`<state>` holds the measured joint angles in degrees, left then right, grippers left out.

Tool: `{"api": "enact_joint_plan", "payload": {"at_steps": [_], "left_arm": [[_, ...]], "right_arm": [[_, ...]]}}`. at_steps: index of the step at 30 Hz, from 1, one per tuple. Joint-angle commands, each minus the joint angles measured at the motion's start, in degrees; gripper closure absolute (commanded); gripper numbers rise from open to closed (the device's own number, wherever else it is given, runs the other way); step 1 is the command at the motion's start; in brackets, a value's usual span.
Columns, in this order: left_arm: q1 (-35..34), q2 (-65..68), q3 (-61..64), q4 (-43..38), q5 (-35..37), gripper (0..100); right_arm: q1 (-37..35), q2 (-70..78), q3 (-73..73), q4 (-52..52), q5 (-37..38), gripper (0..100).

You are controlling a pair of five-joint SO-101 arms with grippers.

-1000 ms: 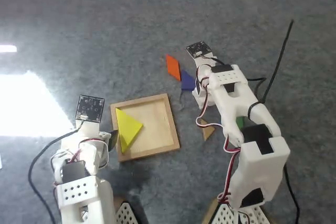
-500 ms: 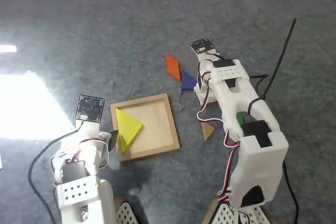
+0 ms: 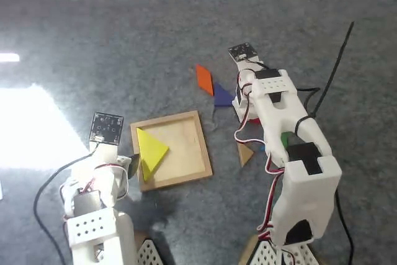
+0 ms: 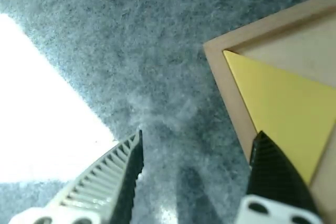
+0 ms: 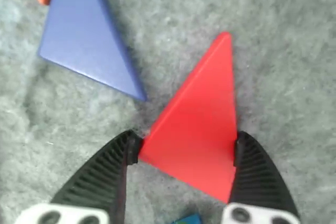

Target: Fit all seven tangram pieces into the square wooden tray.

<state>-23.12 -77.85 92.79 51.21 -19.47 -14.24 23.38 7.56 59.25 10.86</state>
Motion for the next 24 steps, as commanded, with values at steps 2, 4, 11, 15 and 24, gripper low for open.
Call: {"api": "enact_joint_plan", "payload": {"at_steps": [2,4,11,15,24], "left_arm": [[0.00,0.26,-0.57,-1.49,-0.44,68],[0.00,0.26,-0.57,-1.49,-0.44,68],[0.00,0.26,-0.57,-1.49,-0.44,68],[0.00,0.26,-0.57,-1.49,-0.44,68],[0.00,0.26,-0.57,-1.49,-0.44,68]], "right_arm": [[0.13,-3.03,-1.93,3.21,-0.26,85.8],[-0.48,-4.35,-1.93,4.44,-0.44,85.8],[-2.07,-7.78,-1.49,5.58,-0.35,86.1],[-4.18,-10.77,0.35,5.58,-0.18,86.1],[-6.64,-19.38,4.92,5.14,2.46,86.1]]}}
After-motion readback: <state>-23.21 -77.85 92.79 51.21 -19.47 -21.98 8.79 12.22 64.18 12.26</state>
